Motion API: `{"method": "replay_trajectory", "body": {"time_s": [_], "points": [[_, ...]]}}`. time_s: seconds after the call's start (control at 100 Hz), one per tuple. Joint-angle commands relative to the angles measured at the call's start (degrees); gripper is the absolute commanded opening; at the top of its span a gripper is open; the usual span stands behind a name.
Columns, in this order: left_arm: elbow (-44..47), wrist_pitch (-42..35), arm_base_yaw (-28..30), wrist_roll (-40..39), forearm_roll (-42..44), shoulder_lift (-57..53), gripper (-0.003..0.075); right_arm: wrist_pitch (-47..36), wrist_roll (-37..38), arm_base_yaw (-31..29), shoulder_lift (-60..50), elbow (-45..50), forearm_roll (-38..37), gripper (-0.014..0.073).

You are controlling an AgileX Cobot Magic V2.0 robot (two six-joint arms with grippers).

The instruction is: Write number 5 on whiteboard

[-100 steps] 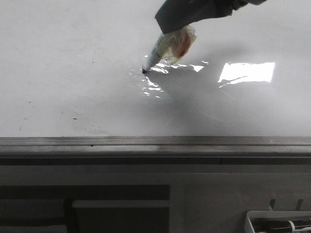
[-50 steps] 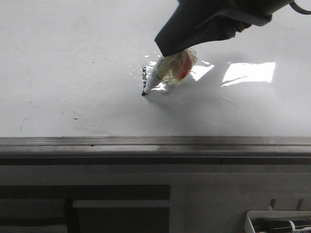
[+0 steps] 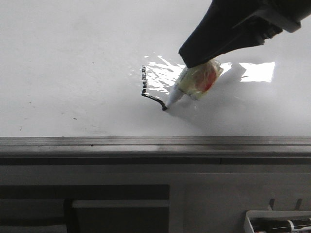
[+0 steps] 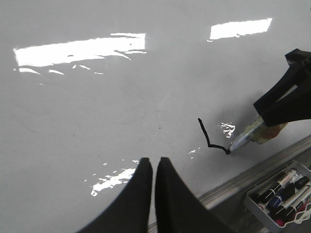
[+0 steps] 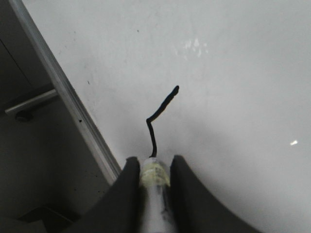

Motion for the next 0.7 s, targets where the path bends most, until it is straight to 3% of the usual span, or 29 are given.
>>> {"method": "replay_trajectory", "body": {"time_s": [0.0, 0.26, 0.55, 0.69], "points": [[-1.6, -4.0, 0.2, -0.5, -1.2, 0.3, -0.0020, -3.1, 0.5, 0.6, 0.9, -0.8, -2.3, -0.0048], [-1.6, -4.0, 0.2, -0.5, -1.2, 0.3, -0.0020, -11.9, 0.5, 8.6, 5.5, -1.5, -1.7, -0.0049], [-1.6, -4.0, 0.2, -0.5, -1.2, 0.3, -0.0020, -9.0, 0.5, 8.5, -3.4, -2.7, -1.7, -0.0049], [-1.6, -4.0, 0.2, -0.5, -1.2, 0.3, -0.0020, -15.0, 0.5, 8.1, -5.2, -2.7, -1.7, -0.0049]]}}
